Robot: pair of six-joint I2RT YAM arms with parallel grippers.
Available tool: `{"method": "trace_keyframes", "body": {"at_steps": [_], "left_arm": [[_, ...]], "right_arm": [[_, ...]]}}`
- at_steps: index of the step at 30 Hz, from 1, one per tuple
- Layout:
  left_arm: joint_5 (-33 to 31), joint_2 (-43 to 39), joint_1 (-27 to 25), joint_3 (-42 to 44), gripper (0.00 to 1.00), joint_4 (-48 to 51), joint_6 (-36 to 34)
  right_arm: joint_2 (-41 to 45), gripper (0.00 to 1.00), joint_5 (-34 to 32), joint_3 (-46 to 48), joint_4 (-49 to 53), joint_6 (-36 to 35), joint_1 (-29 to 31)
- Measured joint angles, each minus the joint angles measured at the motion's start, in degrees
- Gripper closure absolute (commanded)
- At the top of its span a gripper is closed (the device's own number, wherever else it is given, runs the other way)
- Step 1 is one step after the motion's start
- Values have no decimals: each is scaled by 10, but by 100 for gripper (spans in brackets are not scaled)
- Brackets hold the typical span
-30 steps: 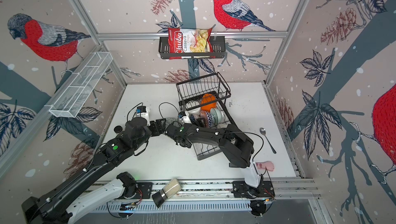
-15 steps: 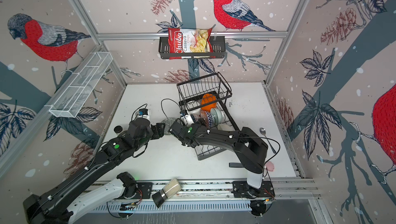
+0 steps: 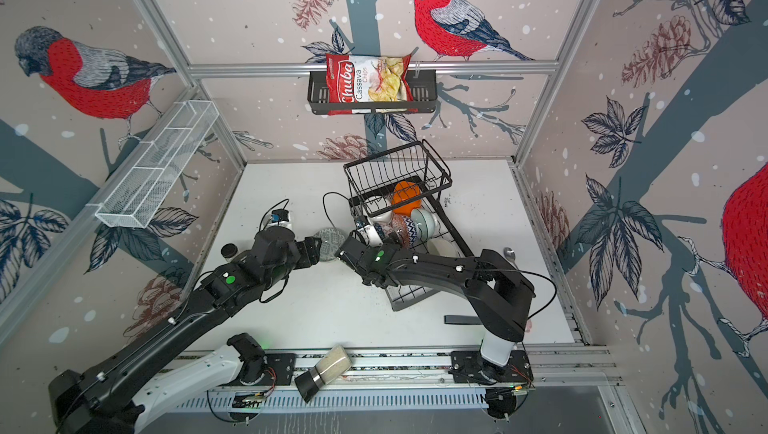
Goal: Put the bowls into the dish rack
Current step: 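Reach the left gripper to the green-patterned bowl and grasp its rim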
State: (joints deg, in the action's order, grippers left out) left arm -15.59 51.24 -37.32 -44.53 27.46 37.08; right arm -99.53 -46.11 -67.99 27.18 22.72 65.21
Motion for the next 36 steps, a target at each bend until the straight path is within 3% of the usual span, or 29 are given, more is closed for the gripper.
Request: {"method": "trace_keyframes", "body": {"at_steps": [10,20,36], "left_arm": [[-8,23,9,-2,28,0,4],[0,54,37,-2,28,12,19],[7,163,71,-2,39,35,40]], "right_arm": [[-4,18,21,16,-15,-2,13],[72,19,34,36,-34,-18,35],[195,20,156,83,-93,-48,36]]}}
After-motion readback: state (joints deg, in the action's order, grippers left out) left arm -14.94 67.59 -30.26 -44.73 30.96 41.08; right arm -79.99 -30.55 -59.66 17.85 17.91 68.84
